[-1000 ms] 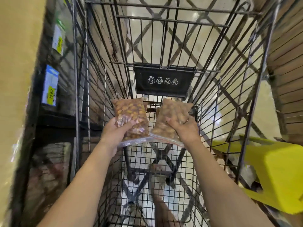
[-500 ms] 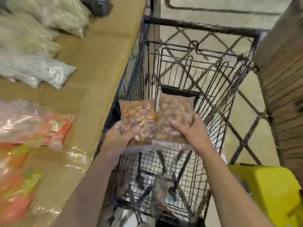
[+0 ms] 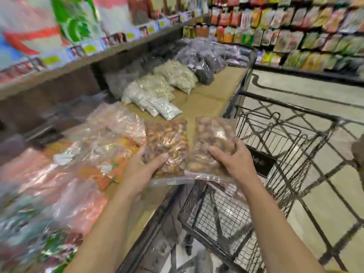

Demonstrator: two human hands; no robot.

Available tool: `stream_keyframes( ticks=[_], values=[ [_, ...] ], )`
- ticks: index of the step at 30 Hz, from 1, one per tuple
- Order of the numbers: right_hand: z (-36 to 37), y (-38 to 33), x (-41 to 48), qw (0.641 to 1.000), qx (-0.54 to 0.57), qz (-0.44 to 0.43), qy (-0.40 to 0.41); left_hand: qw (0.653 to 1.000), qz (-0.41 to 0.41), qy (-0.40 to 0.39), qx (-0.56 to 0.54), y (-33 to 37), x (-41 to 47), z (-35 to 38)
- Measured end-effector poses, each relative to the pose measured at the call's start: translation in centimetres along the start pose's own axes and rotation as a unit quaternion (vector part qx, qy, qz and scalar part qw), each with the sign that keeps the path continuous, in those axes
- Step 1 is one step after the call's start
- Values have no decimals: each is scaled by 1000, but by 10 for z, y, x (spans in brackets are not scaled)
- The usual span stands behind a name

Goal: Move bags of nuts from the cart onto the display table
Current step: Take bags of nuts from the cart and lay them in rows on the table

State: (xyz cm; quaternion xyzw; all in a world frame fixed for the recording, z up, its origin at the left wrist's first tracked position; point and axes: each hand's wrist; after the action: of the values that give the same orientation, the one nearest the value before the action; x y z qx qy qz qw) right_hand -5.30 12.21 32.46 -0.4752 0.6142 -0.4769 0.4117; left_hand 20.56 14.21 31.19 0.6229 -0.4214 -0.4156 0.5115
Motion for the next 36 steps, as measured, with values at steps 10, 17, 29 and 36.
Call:
stream_keyframes(
  ticks=[10,17,29,36],
  values=[
    [97,-53,-20,979,24,-73,-190,985,16,166,-41,28,-70,-114],
    [159,-71,-34,935,48,-99,-336,946,1,315,-75,29,-122,-156],
    [232,-87,-101,847,41,-138,-511,865,-4,497,-71,28,-230,-192],
    [263,-97,-163,799,54,-157,-578,823,4,561,-86,30,-291,-217]
  ],
)
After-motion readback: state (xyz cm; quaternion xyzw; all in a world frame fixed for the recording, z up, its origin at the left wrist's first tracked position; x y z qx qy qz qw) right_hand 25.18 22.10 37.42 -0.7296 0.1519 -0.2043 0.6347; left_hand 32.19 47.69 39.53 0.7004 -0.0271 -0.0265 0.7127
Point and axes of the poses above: each hand's wrist, its own x-axis towards the middle knuckle, its own z-axis out of the palm, y = z × x, and after that the axes turned 7 degrees about y, right-handed
